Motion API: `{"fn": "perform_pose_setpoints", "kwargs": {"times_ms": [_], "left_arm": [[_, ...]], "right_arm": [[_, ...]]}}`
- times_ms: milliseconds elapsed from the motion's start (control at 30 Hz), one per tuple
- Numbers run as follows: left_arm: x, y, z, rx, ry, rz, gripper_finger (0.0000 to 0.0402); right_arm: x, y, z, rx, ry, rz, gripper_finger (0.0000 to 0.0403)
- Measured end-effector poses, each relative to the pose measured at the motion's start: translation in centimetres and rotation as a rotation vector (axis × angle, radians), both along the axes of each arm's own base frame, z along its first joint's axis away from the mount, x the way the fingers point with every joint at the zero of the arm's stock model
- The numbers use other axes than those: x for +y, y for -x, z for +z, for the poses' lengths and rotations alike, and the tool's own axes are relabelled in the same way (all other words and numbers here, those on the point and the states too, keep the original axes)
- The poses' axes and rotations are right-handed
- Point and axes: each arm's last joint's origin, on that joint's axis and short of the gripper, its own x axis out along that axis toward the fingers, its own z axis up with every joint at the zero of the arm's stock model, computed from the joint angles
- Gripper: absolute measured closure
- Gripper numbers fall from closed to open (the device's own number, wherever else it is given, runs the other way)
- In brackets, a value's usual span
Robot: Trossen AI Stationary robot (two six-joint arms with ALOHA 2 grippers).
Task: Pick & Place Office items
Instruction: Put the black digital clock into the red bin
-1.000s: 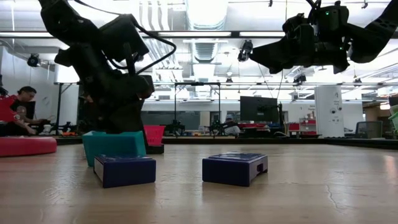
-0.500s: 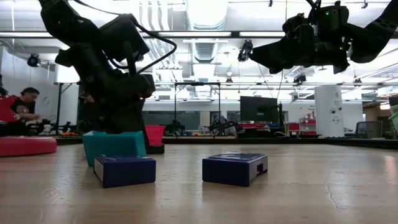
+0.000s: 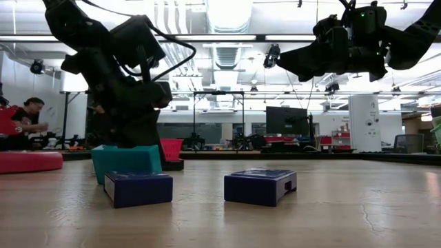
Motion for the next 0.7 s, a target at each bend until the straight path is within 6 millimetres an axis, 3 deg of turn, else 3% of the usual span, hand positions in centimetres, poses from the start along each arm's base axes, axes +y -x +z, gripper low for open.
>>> {"fn": "perform_pose_setpoints", "kwargs": {"times_ms": [200,700], "left_arm": [[0.02,-0.1,0.11,-0.01,-0.003,-0.002,0.0263],[0.03,-0.12,0.14,-0.008,-0.018,-0.021,0.0291]], "right_arm": [[-0.01,0.0,0.0,0.0,0.0,0.0,0.0199],[-0.01,0.0,0.0,0.0,0.0,0.0,0.0199]]}}
